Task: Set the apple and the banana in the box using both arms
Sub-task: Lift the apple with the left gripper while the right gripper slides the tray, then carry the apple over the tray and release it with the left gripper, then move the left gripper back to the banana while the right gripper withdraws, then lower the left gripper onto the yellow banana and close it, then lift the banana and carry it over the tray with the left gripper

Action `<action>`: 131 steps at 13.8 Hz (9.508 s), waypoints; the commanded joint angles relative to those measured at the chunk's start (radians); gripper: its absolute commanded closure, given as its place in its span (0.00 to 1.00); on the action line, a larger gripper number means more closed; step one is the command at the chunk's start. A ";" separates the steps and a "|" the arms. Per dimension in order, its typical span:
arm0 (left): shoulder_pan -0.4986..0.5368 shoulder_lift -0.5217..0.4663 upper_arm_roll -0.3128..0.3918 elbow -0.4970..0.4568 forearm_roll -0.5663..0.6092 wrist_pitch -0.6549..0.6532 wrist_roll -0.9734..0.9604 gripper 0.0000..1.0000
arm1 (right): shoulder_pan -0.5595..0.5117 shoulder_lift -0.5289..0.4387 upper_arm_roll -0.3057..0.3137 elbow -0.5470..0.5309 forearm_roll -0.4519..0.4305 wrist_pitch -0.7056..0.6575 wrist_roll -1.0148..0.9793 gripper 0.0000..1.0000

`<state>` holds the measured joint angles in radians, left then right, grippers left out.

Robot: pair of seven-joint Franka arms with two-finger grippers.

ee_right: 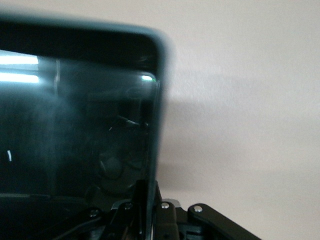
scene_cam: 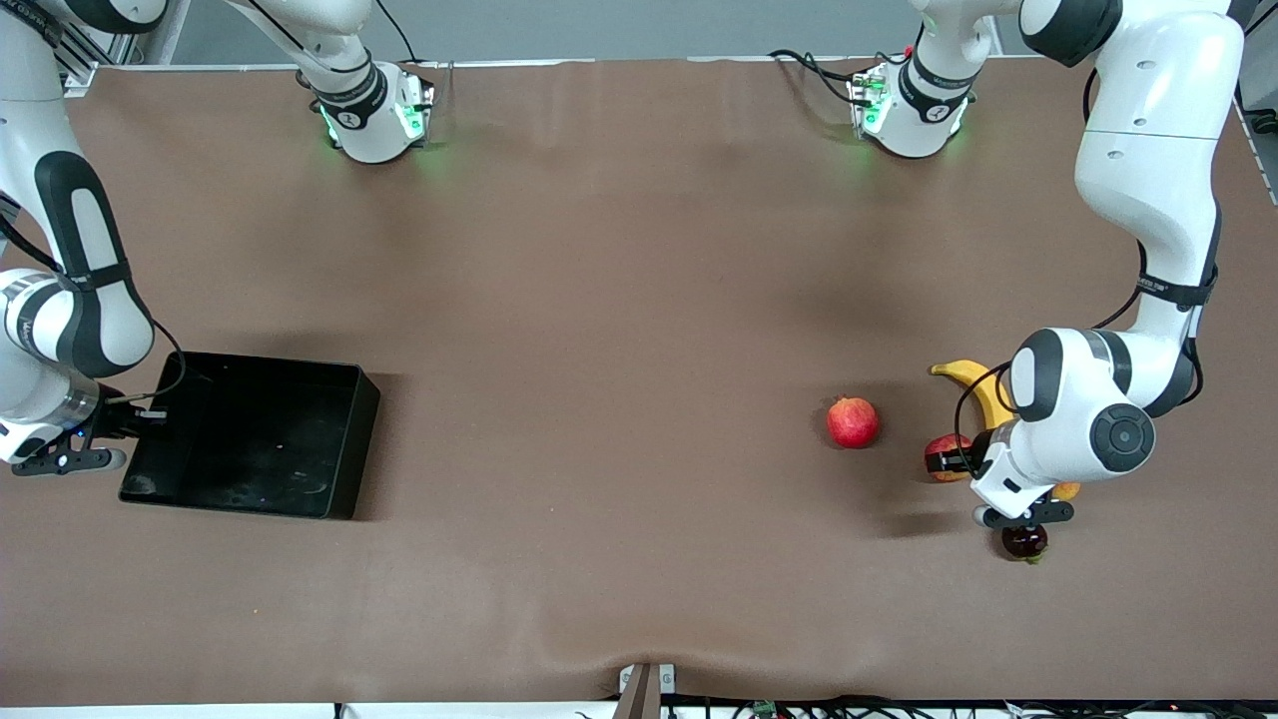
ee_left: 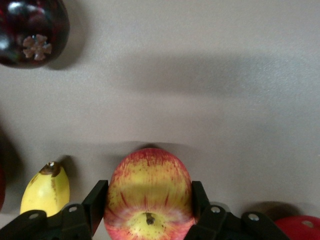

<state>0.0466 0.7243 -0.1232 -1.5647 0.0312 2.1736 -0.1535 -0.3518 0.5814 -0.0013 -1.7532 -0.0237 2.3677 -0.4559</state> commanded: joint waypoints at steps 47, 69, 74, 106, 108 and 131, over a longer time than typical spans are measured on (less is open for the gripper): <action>-0.300 -0.062 -0.323 -0.127 0.268 0.046 -0.942 1.00 | 0.303 -0.227 0.271 0.044 0.102 -0.303 0.790 0.00; 0.014 -0.312 -0.329 -0.072 0.243 -0.277 -0.613 0.00 | 0.099 -0.555 0.235 0.126 0.076 -0.774 0.490 0.00; 0.228 -0.281 -0.328 -0.120 0.245 -0.265 -0.349 0.00 | 0.313 -0.597 -0.032 0.208 0.076 -0.930 0.490 0.00; 0.159 -0.238 -0.734 -0.079 0.279 -0.273 -0.552 1.00 | 0.323 -0.609 -0.059 0.224 0.059 -0.946 0.468 0.00; 0.035 -0.178 -0.728 -0.006 0.283 -0.273 -0.638 1.00 | 0.329 -0.609 -0.055 0.224 0.064 -0.944 0.468 0.00; -0.547 0.172 -0.287 0.206 0.289 -0.021 -0.798 1.00 | 0.402 -0.608 -0.060 0.228 0.059 -0.944 0.480 0.00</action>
<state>-0.4515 0.8808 -0.4524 -1.3887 0.3143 2.1425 -0.9587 0.0645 -0.0274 -0.0618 -1.5373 0.0388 1.4345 0.0207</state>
